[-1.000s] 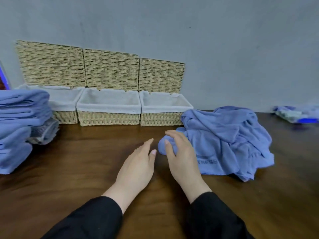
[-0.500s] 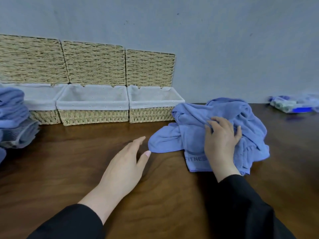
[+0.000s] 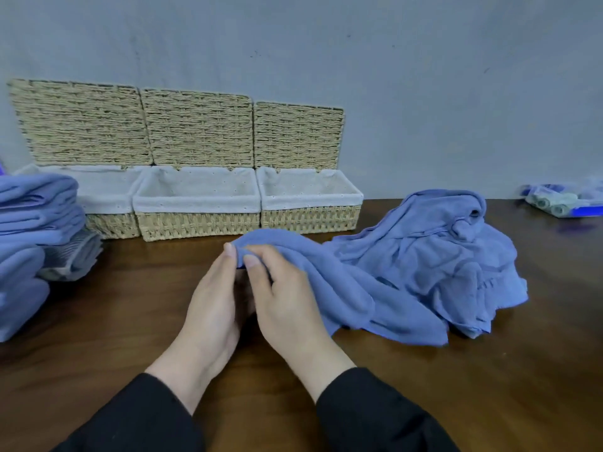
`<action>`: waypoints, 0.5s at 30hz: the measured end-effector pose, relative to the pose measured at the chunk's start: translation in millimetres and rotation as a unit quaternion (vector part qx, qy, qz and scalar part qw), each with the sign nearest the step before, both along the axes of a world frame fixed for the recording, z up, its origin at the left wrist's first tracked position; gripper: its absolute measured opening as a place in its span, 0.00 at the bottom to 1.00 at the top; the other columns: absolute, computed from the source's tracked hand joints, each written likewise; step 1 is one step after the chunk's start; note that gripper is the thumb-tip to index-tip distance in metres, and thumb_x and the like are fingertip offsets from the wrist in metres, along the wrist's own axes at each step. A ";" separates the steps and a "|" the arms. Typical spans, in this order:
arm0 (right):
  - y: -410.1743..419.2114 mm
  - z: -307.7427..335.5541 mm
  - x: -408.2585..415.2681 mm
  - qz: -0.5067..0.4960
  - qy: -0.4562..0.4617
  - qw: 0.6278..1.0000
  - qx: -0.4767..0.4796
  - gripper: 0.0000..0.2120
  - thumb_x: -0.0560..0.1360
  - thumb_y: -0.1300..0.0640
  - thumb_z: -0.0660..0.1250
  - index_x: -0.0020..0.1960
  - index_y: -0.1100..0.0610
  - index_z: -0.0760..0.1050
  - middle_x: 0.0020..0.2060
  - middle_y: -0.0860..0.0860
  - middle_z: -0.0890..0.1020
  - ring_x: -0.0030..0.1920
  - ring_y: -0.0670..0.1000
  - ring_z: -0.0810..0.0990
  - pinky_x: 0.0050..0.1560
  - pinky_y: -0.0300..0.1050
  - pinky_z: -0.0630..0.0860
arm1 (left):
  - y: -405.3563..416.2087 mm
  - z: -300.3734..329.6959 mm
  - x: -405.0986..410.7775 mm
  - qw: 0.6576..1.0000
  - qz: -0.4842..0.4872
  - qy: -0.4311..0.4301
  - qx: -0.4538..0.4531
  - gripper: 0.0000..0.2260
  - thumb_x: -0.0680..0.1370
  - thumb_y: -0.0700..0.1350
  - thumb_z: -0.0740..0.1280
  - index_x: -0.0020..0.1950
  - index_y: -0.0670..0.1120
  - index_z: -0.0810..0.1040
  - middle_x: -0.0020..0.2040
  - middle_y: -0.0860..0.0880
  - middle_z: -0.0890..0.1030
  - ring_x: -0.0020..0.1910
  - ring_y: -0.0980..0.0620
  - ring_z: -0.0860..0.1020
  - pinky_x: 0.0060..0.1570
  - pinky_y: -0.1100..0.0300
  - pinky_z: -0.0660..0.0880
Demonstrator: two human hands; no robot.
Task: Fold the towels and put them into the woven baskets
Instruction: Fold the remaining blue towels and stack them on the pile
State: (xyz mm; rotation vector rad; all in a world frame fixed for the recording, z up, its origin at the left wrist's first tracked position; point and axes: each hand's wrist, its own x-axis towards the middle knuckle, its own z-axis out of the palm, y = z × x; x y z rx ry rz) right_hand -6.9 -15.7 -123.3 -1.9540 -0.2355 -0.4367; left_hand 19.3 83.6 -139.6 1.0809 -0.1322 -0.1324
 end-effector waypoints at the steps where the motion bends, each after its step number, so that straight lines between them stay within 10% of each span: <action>1: 8.8 2.2 0.5 0.030 0.007 1.000 -0.009 0.13 0.86 0.52 0.58 0.63 0.49 0.79 0.57 0.41 0.83 0.59 0.39 0.79 0.61 0.40 0.75 | 9.2 2.8 0.5 1.000 0.026 0.004 -0.010 0.23 0.84 0.56 0.57 0.63 0.37 0.76 0.57 0.40 0.83 0.60 0.42 0.81 0.57 0.52 0.81; 6: 17.8 9.3 10.4 0.108 -0.027 0.989 -0.103 0.17 0.84 0.51 0.62 0.72 0.50 0.75 0.56 0.35 0.80 0.57 0.29 0.74 0.60 0.29 0.69 | 82.7 4.4 25.7 0.975 0.172 -0.069 0.125 0.13 0.86 0.49 0.58 0.59 0.43 0.79 0.57 0.43 0.84 0.58 0.44 0.82 0.62 0.45 0.76; 9: -5.2 -1.4 33.5 0.077 -0.026 0.972 -0.220 0.21 0.81 0.45 0.64 0.73 0.47 0.71 0.64 0.35 0.74 0.66 0.35 0.69 0.68 0.37 0.67 | 125.1 -7.6 46.2 0.867 0.198 -0.070 0.452 0.19 0.84 0.50 0.63 0.75 0.56 0.70 0.71 0.48 0.77 0.70 0.49 0.74 0.69 0.51 0.71; 12: -26.6 -21.8 53.9 0.121 0.074 0.919 -0.369 0.28 0.76 0.36 0.67 0.75 0.39 0.67 0.74 0.35 0.65 0.75 0.39 0.61 0.76 0.49 0.60 | 133.0 -3.8 43.6 0.806 0.269 -0.138 0.509 0.15 0.82 0.48 0.66 0.70 0.52 0.76 0.65 0.51 0.80 0.63 0.56 0.76 0.62 0.58 0.72; 15: -33.8 -33.8 66.6 0.118 0.023 0.932 -0.342 0.12 0.77 0.44 0.69 0.59 0.43 0.79 0.65 0.36 0.74 0.69 0.43 0.71 0.69 0.47 0.67 | 120.7 4.6 31.5 0.810 0.073 -0.256 0.522 0.11 0.78 0.54 0.71 0.60 0.56 0.81 0.61 0.64 0.79 0.63 0.68 0.73 0.68 0.58 0.69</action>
